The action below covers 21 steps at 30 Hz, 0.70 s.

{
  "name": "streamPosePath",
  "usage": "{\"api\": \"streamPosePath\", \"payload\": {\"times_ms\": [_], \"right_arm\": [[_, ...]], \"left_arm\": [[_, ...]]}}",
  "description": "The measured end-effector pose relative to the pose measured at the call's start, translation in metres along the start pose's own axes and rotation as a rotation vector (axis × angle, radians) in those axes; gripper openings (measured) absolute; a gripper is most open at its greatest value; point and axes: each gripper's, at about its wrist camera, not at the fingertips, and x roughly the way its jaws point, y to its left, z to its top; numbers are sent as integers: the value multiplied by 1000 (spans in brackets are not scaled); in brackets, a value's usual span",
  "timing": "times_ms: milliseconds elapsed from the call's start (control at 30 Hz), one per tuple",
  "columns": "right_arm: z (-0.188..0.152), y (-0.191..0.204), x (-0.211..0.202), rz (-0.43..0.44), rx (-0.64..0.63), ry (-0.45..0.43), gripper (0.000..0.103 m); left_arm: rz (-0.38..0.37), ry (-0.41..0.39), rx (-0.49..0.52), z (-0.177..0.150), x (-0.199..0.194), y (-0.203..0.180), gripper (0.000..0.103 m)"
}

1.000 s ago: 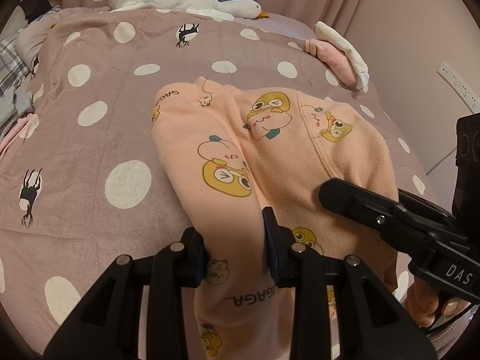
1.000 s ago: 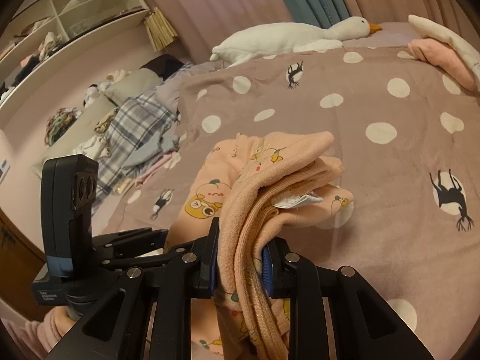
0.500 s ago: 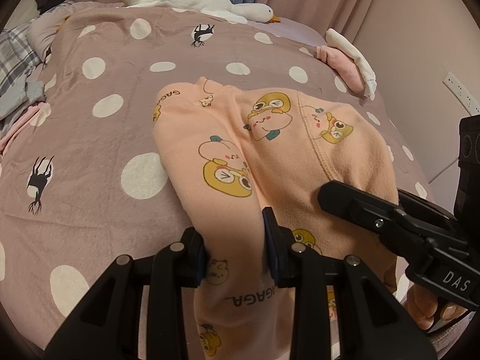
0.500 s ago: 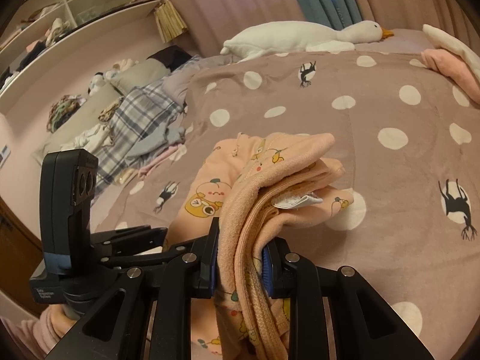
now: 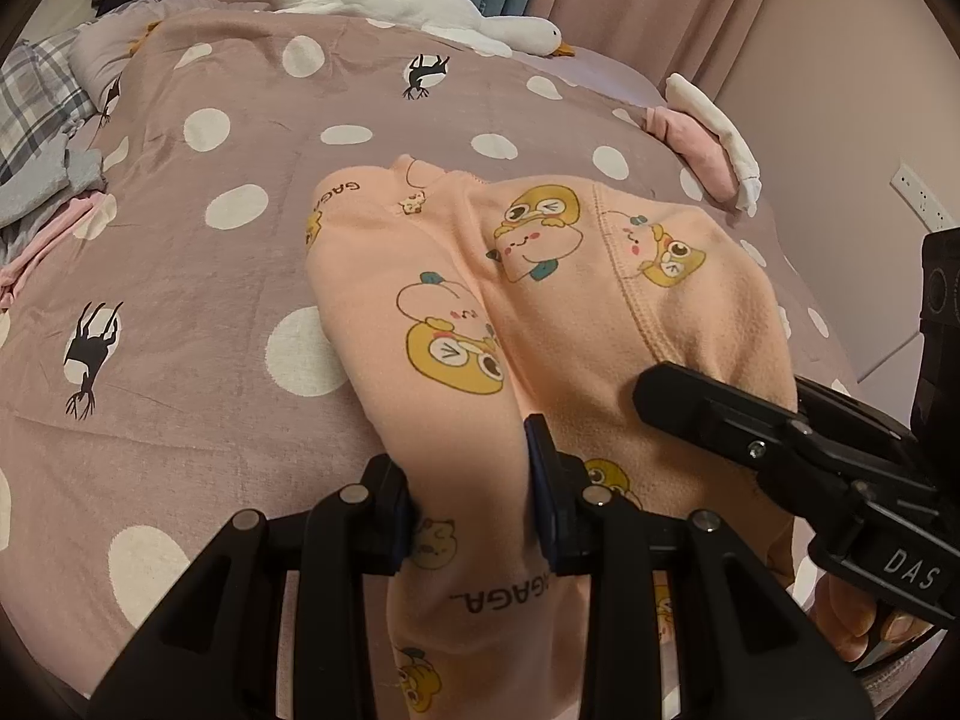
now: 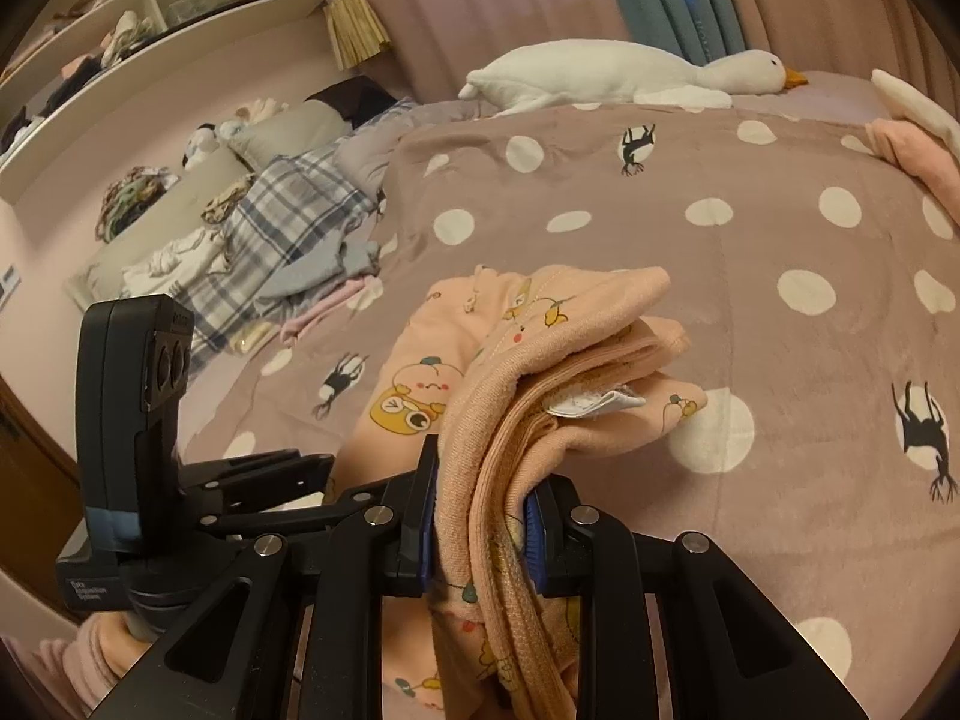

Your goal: Fold small clothes

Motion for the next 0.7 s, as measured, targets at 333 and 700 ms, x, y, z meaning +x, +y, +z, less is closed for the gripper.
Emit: {"api": "streamPosePath", "payload": {"times_ms": [333, 700], "right_arm": [[2, 5, 7, -6, -13, 10, 25], [7, 3, 19, -8, -7, 32, 25]], "left_arm": [[1, 7, -14, 3, 4, 7, 32], [4, 28, -26, 8, 17, 12, 32]]}}
